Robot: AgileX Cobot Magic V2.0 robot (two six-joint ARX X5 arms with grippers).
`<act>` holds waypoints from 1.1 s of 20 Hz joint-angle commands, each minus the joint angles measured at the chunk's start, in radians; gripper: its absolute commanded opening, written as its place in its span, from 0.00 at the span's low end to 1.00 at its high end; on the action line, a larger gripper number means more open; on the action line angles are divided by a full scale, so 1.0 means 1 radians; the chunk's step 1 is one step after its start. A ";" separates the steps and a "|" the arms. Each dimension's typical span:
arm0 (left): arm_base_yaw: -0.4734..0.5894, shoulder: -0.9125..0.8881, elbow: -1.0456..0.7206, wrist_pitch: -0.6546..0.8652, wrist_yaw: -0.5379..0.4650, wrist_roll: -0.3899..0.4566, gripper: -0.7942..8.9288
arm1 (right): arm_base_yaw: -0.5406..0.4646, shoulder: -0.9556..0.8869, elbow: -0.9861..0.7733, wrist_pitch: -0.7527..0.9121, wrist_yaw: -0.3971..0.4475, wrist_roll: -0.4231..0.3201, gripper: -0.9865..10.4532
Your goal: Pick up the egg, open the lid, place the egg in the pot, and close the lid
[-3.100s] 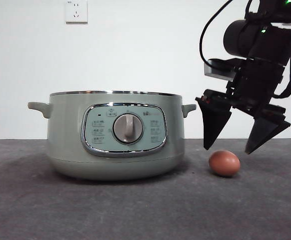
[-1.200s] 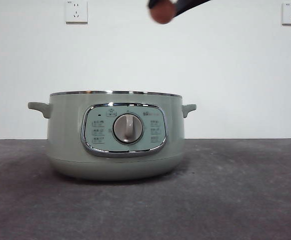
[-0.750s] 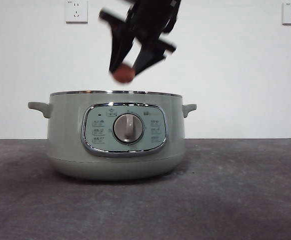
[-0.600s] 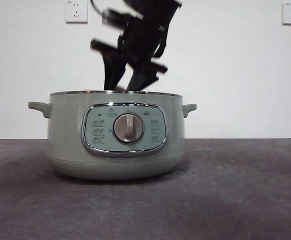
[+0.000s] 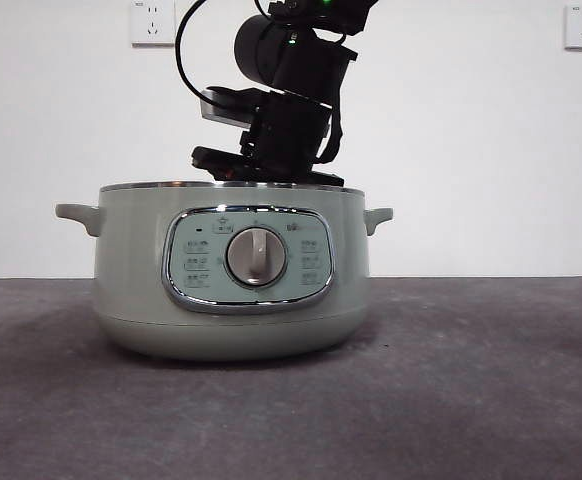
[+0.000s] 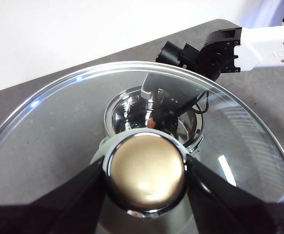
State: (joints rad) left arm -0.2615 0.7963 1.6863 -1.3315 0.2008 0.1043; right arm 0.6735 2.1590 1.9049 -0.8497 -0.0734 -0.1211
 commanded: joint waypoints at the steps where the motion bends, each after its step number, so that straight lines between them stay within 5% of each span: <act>1: 0.003 -0.008 0.003 0.017 0.008 0.005 0.07 | 0.002 0.031 0.003 -0.005 0.003 -0.011 0.07; 9: 0.003 -0.008 0.003 0.017 0.009 0.005 0.07 | 0.002 0.064 0.000 -0.051 0.001 -0.010 0.08; 10: 0.002 -0.008 0.003 0.017 0.009 0.005 0.07 | 0.002 0.064 0.000 -0.047 -0.002 -0.005 0.11; 13: 0.001 -0.007 0.003 0.017 0.009 0.005 0.07 | 0.008 0.054 0.017 -0.046 -0.002 0.013 0.44; 22: 0.001 0.006 0.003 0.018 0.008 0.012 0.07 | 0.013 -0.106 0.283 -0.211 -0.004 0.016 0.45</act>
State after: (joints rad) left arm -0.2615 0.8104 1.6863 -1.3315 0.2008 0.1051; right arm 0.6834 2.0430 2.1845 -1.0588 -0.0776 -0.1131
